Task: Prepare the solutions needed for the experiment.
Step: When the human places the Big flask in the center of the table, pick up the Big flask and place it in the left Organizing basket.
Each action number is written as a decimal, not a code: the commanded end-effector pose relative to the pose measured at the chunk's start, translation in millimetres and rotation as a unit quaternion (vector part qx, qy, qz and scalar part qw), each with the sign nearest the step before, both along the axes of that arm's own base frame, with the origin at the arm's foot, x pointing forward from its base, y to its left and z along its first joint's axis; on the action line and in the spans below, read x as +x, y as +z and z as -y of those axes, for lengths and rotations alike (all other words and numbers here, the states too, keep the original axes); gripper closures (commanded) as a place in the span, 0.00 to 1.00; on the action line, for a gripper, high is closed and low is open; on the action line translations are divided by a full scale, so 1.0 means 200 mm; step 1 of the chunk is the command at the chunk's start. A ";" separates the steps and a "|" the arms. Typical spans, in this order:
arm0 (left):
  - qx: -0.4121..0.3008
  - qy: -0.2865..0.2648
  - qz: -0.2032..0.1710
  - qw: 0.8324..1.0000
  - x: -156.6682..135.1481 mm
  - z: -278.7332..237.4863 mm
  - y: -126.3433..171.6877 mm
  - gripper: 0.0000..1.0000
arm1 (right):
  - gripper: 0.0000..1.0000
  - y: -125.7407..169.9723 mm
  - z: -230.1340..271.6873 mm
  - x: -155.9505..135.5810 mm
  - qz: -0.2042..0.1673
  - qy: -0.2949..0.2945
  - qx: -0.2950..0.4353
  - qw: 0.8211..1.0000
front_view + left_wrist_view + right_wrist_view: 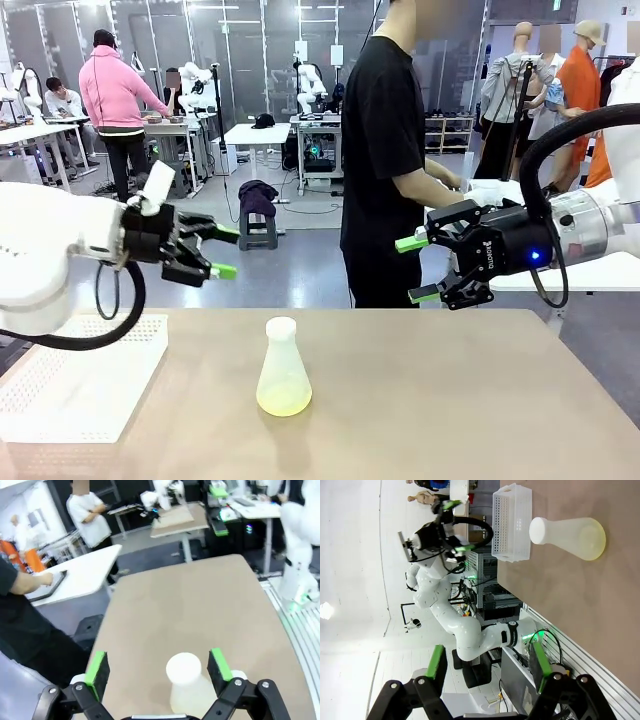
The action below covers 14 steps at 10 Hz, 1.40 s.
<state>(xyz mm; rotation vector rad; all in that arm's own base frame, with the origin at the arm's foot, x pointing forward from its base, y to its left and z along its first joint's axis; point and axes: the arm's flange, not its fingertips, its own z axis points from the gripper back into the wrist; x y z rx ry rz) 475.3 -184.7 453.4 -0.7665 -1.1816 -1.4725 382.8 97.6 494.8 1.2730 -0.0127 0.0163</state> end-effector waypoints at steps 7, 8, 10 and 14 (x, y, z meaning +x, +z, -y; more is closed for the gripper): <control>-0.031 -0.123 -0.026 0.992 0.18 0.16 -0.23 0.00 | 0.16 0.00 -0.01 -0.01 0.000 -0.002 0.005 1.000; -0.032 -0.120 -0.021 0.992 0.14 0.19 -0.26 0.00 | 0.16 0.00 -0.01 -0.01 0.000 -0.002 0.005 1.000; -0.051 -0.107 -0.061 0.991 0.10 0.18 -0.26 0.00 | 0.16 0.00 -0.01 -0.01 0.000 -0.002 0.005 1.000; -0.069 -0.074 -0.098 0.990 0.08 0.17 -0.36 0.00 | 0.16 0.00 -0.01 -0.01 0.000 -0.002 0.005 1.000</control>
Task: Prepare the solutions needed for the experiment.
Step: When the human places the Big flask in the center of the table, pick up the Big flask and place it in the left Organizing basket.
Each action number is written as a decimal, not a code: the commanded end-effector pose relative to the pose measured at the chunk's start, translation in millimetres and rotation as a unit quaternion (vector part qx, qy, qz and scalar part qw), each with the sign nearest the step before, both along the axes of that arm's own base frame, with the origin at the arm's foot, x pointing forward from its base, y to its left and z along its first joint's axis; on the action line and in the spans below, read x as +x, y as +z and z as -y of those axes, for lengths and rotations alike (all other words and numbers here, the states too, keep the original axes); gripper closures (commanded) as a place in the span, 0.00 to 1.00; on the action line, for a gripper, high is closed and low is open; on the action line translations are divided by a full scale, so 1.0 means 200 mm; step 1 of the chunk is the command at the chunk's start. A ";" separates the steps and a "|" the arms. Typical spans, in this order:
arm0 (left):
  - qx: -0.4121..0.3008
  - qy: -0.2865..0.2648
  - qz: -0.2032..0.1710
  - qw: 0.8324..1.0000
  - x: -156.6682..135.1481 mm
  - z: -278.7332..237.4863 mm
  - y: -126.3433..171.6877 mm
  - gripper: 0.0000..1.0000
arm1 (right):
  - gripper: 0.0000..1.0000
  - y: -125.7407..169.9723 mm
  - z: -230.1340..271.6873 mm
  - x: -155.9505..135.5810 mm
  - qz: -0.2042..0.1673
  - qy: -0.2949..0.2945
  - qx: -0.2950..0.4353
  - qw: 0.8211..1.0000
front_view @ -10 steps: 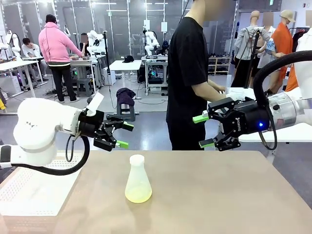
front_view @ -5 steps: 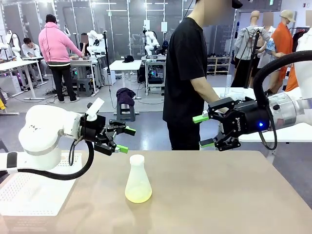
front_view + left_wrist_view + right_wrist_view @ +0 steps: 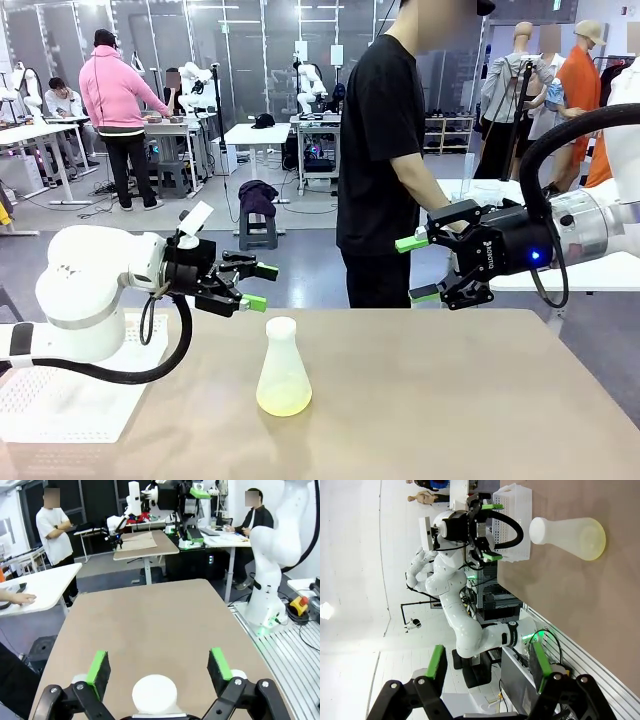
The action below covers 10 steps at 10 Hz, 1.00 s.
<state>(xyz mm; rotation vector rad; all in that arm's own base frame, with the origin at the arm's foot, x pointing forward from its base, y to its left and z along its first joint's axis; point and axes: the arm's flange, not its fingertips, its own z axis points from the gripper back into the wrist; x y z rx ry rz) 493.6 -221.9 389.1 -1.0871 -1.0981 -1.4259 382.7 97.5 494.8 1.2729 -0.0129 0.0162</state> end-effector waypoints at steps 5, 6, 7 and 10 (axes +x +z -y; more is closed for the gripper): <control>-0.032 -0.011 -0.024 0.999 0.13 -0.05 -0.23 0.00 | 0.16 0.00 -0.01 -0.01 0.000 -0.001 0.006 1.000; -0.043 -0.002 -0.031 0.999 0.12 -0.06 -0.25 0.00 | 0.16 0.00 -0.01 -0.01 0.000 -0.001 0.006 1.000; -0.052 -0.002 -0.044 0.998 0.15 -0.06 -0.30 0.00 | 0.16 0.00 -0.01 -0.01 0.000 -0.001 0.006 1.000; -0.043 -0.024 -0.049 0.998 0.19 -0.07 -0.40 0.00 | 0.16 0.00 -0.01 -0.01 0.000 -0.001 0.006 1.000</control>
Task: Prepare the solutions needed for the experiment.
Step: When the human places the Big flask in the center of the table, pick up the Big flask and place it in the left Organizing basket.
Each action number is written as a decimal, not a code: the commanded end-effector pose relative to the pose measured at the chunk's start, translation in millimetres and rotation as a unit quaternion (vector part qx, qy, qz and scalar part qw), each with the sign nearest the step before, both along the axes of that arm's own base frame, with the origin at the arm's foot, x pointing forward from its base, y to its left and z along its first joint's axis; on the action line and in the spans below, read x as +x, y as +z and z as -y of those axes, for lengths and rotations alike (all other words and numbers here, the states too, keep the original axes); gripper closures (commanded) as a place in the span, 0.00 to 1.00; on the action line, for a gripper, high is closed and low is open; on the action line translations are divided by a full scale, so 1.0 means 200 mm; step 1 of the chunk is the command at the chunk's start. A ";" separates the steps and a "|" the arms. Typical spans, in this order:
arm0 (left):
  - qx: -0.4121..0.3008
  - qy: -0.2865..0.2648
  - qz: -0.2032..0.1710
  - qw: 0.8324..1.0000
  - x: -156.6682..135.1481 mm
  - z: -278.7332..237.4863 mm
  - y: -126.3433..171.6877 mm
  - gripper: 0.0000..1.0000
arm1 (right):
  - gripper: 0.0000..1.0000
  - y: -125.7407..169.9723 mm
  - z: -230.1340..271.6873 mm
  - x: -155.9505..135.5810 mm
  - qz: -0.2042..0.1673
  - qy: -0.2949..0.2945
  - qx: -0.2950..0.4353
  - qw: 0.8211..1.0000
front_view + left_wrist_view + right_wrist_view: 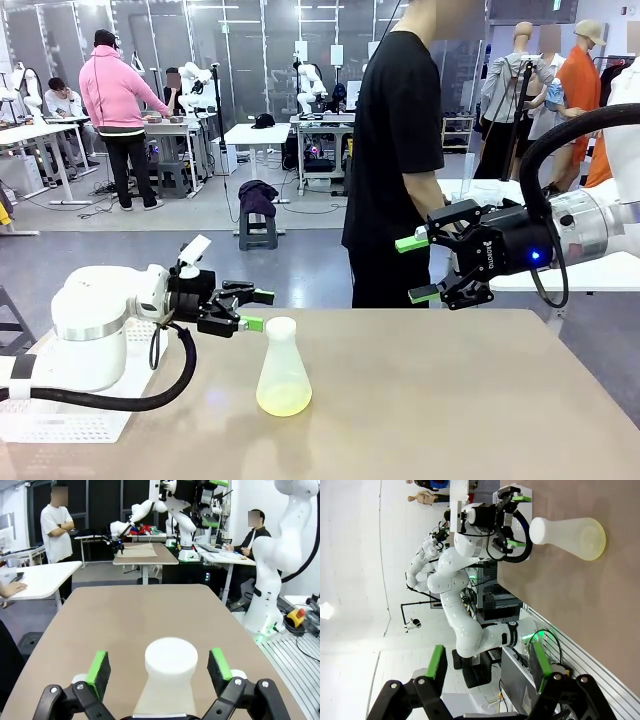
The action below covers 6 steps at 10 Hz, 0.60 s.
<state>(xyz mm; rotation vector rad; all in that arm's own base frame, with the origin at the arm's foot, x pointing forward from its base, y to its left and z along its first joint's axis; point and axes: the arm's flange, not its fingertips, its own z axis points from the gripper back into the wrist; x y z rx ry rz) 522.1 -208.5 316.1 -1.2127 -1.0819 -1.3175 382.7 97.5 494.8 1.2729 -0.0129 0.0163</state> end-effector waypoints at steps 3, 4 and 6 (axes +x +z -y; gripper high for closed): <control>0.014 -0.040 -0.005 0.999 0.08 0.03 -0.12 0.00 | 0.16 0.00 -0.01 -0.01 0.000 -0.001 0.006 1.000; 0.008 -0.051 -0.009 0.999 0.08 0.04 -0.14 0.00 | 0.16 0.00 -0.01 -0.01 0.000 -0.001 0.006 1.000; 0.007 -0.076 -0.013 0.997 0.09 0.08 -0.18 0.00 | 0.16 0.00 -0.01 -0.01 0.000 -0.001 0.006 1.000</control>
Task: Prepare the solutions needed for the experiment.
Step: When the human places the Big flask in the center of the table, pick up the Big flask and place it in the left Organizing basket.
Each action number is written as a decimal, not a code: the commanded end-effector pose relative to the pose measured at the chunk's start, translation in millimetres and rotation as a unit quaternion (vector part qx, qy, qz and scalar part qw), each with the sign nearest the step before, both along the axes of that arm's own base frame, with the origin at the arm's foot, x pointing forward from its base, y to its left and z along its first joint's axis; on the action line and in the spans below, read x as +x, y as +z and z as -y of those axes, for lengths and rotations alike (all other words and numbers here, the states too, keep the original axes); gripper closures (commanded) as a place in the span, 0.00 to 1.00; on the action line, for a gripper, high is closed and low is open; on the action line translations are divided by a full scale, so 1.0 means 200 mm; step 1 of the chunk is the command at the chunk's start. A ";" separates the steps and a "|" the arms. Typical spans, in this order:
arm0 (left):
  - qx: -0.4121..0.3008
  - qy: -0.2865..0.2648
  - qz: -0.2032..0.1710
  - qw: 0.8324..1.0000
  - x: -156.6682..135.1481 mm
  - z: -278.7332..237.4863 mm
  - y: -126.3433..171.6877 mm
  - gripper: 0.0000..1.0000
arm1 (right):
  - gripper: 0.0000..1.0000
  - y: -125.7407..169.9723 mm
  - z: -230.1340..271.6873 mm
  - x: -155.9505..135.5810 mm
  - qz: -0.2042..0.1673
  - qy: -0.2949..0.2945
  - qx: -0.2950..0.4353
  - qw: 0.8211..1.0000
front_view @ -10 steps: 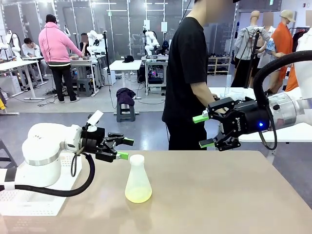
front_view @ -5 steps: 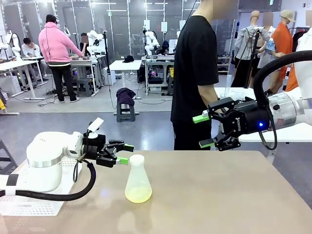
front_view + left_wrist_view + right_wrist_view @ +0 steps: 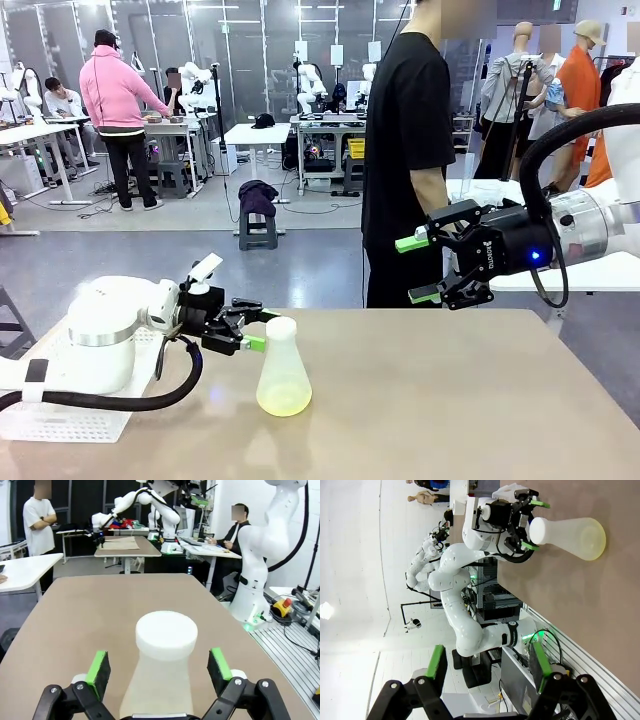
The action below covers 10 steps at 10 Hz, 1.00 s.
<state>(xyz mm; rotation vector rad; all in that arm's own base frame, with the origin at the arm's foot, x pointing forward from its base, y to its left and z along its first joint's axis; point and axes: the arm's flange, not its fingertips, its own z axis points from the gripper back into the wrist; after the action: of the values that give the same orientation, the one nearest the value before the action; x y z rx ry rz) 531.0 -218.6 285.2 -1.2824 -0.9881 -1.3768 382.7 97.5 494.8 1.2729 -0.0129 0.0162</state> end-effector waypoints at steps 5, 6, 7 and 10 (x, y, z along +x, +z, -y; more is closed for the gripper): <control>-0.011 -0.075 0.003 0.997 0.03 0.09 -0.07 0.00 | 0.16 0.00 -0.01 -0.01 0.000 -0.001 0.006 1.000; 0.000 -0.078 0.004 0.997 0.02 0.12 -0.06 0.00 | 0.16 0.00 -0.01 -0.01 0.000 -0.001 0.006 1.000; 0.017 -0.075 0.000 0.997 0.03 0.15 -0.05 0.00 | 0.16 0.00 -0.01 -0.01 0.000 -0.001 0.006 1.000; 0.020 -0.083 -0.004 0.996 0.04 0.21 -0.04 0.00 | 0.16 0.00 -0.01 -0.01 0.000 -0.001 0.006 1.000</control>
<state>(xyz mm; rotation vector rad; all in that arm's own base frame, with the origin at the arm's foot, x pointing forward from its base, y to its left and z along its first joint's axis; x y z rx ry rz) 530.5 -258.7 277.0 -1.3602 -0.8886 -1.4970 382.7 97.5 494.8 1.2729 -0.0129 0.0162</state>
